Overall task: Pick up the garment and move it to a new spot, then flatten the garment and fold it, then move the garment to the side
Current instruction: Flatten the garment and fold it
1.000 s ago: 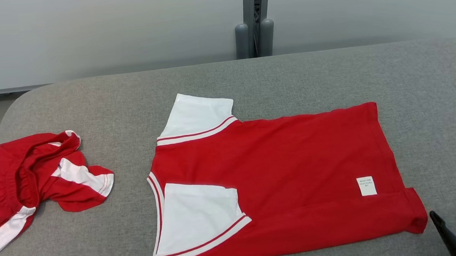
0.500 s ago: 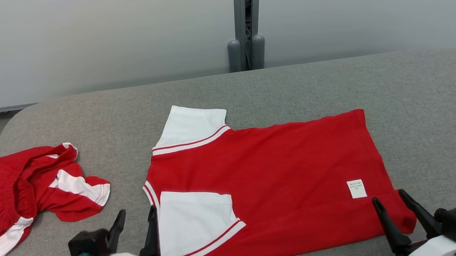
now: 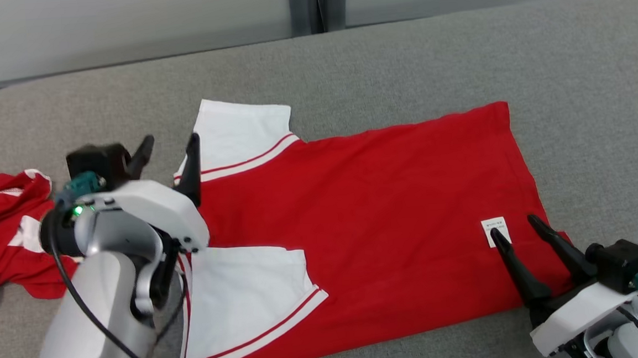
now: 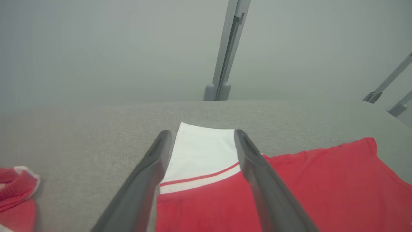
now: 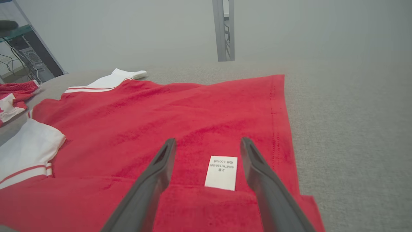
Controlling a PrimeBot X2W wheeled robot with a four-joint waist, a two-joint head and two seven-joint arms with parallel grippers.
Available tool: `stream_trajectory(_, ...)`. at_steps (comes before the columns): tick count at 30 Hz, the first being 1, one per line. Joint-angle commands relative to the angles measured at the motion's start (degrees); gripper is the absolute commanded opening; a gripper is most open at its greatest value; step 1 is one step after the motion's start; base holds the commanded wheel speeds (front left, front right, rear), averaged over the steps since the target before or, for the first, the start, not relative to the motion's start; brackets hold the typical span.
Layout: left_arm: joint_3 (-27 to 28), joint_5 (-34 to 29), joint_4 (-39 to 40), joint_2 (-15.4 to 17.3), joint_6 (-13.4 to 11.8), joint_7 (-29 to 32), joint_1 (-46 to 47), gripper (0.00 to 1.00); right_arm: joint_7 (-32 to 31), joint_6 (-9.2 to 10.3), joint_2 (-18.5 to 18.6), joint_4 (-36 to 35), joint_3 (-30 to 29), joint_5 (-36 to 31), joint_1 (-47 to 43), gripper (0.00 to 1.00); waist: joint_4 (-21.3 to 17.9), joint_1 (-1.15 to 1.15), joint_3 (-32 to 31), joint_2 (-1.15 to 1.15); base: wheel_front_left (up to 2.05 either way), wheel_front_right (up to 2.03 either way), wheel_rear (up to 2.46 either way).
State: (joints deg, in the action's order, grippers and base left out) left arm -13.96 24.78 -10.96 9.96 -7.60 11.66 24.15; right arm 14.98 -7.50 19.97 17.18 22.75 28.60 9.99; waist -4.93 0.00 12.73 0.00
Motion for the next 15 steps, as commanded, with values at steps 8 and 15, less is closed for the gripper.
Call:
stream_trajectory(8, -0.24, -1.04, -17.02, 0.69, 1.97, 1.77, 17.14, 1.0, 0.33, 0.02, -0.23, -1.04, 0.99, 0.35, 4.29, 1.0, -2.9, 0.0, 9.37, 0.0, 0.0, 0.0, 0.0)
stream_trajectory(15, -1.15, -1.93, -32.31, -0.33, 3.45, -0.99, 28.51, 1.0, 0.34, 0.02, -0.73, -1.24, 2.38, 0.31, 6.97, 1.0, -4.39, 0.0, 12.85, 0.0, 0.0, 0.0, 0.0)
